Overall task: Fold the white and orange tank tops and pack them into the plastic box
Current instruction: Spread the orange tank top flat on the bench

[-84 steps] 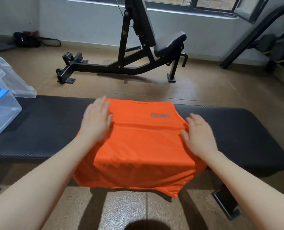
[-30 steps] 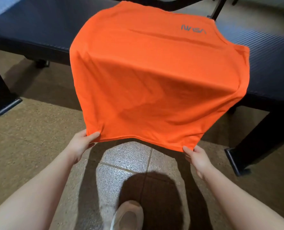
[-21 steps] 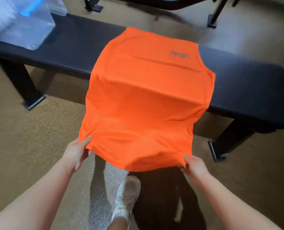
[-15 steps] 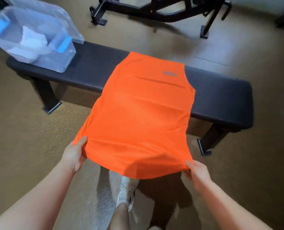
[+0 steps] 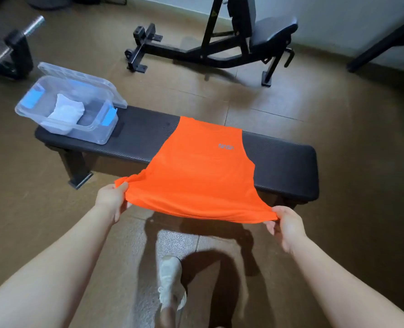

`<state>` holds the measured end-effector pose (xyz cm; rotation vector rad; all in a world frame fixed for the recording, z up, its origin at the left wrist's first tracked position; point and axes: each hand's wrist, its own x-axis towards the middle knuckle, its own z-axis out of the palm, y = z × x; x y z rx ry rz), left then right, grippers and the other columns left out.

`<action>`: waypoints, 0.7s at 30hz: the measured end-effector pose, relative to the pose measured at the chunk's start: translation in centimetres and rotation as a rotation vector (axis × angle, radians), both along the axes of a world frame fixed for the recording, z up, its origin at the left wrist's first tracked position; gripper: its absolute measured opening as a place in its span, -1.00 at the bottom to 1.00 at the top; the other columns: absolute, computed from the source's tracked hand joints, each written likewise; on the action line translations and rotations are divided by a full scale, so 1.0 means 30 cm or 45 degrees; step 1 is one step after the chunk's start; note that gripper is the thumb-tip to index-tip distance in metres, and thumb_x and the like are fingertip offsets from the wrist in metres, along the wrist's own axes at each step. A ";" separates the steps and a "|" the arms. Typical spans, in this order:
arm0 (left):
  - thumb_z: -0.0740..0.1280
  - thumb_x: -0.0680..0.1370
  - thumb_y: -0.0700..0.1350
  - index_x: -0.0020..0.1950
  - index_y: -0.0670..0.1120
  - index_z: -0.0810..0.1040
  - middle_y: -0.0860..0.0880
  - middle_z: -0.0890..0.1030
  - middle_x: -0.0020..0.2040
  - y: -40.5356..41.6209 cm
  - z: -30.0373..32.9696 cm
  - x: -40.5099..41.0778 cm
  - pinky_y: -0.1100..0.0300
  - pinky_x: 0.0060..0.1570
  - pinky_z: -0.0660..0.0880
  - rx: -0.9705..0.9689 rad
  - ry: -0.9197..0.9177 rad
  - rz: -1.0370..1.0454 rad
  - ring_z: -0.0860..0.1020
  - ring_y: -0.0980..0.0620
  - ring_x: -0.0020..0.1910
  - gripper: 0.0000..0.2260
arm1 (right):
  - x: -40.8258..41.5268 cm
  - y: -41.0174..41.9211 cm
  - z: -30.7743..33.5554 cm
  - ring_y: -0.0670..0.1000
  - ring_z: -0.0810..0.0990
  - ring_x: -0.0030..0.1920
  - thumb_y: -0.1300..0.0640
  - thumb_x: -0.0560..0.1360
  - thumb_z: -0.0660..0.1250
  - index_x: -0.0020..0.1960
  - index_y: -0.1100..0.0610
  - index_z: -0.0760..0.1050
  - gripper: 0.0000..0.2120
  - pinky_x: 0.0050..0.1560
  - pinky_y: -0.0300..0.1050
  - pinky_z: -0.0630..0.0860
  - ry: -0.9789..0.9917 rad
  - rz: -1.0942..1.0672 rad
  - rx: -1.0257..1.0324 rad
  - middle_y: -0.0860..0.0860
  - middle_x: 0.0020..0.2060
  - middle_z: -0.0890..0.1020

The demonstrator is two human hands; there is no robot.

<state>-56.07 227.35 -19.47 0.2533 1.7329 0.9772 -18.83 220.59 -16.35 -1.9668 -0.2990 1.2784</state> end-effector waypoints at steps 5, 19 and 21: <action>0.18 0.59 -0.27 -0.07 -0.14 0.49 -0.11 0.54 -0.14 0.086 0.004 -0.001 0.28 -0.57 0.53 -0.047 -0.101 -0.010 0.57 0.09 -0.37 -0.88 | -0.026 0.108 0.005 0.14 0.49 -0.26 0.38 0.51 0.06 -0.05 0.25 0.43 -0.82 -0.18 -0.06 0.47 0.219 -0.288 -0.031 0.19 -0.28 0.47; 0.10 0.62 -0.32 -0.12 -0.21 0.44 -0.13 0.56 -0.49 0.609 -0.048 0.118 0.36 -0.59 0.46 -0.160 -0.344 0.130 0.54 0.07 -0.62 -0.82 | 0.029 0.578 -0.172 -0.07 0.63 -0.46 0.43 0.50 0.20 -0.09 0.20 0.48 -0.83 -0.42 -0.32 0.55 0.011 -0.263 -0.064 0.13 -0.27 0.58; 0.08 0.63 -0.29 -0.18 -0.18 0.41 -0.07 0.54 -0.62 0.710 -0.091 0.137 0.33 -0.38 0.53 -0.154 -0.401 0.156 0.53 0.09 -0.66 -0.78 | 0.057 0.675 -0.220 -0.14 0.57 -0.58 0.38 0.52 0.20 -0.22 0.16 0.43 -0.81 -0.56 -0.34 0.45 -0.057 -0.261 -0.040 0.12 -0.33 0.57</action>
